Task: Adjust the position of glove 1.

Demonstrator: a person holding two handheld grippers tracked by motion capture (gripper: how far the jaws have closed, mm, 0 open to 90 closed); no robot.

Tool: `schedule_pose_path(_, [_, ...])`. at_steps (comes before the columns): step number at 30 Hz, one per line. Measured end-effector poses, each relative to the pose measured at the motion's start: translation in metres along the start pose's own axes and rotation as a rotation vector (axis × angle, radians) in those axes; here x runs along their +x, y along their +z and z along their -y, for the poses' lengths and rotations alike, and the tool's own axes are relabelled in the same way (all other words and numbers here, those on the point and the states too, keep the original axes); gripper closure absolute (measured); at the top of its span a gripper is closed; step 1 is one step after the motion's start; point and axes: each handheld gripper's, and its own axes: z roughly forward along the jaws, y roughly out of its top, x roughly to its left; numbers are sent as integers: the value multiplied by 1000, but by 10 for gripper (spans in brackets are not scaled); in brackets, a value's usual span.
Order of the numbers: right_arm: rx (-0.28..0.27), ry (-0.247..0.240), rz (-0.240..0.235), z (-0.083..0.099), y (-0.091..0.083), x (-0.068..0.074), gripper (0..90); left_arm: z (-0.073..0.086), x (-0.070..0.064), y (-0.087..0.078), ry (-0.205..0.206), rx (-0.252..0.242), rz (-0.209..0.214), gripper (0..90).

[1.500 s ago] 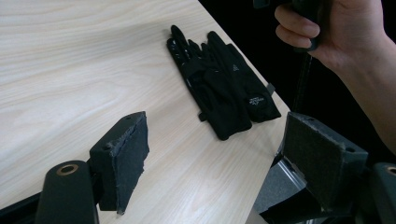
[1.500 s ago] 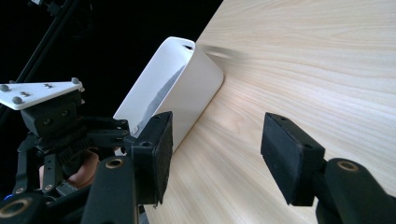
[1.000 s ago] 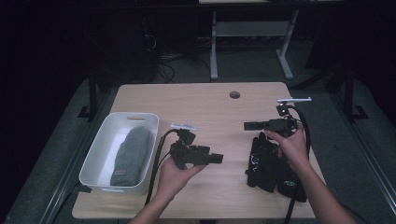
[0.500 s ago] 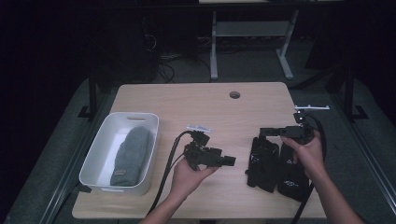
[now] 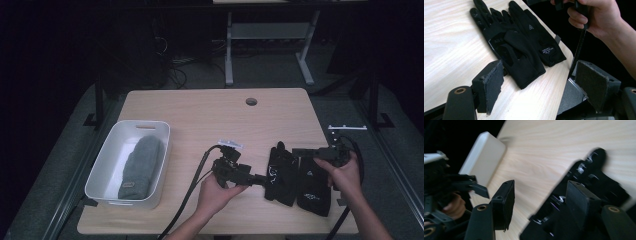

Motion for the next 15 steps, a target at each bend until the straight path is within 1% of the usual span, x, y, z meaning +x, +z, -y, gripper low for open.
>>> schedule_pose_path(1, [0, 0, 0, 0, 0, 0, 401, 0, 0, 0, 0, 0, 0, 225])
schedule_pose_path(3, [3, -5, 22, 4, -4, -4, 401, 1, -2, 5, 4, -3, 3, 225])
schedule_pose_path(4, [4, -14, 49, 8, -7, -8, 401, 1, -2, 8, 4, -2, 9, 225])
schedule_pose_path(5, [4, -14, 49, 8, -7, -8, 401, 1, -2, 10, 4, 1, 12, 225])
schedule_pose_path(7, [12, -19, 69, 11, -10, -10, 403, 2, -3, 15, 6, 6, 15, 226])
schedule_pose_path(8, [12, -32, 94, 15, -12, -14, 415, 2, -3, 18, 12, 5, 8, 225])
schedule_pose_path(9, [11, -34, 100, 16, -13, -15, 417, 2, -3, 18, 12, 5, 8, 225])
schedule_pose_path(12, [36, -58, 157, 23, -14, -20, 427, 6, -5, 24, 20, 8, 1, 225])
schedule_pose_path(13, [36, -58, 157, 23, -14, -20, 427, 6, -5, 24, 20, 8, 1, 225])
schedule_pose_path(14, [50, -79, 198, 27, -15, -22, 432, 7, -5, 25, 21, 11, 4, 225])
schedule_pose_path(15, [50, -79, 198, 27, -15, -22, 432, 7, -5, 27, 25, 16, 5, 225])
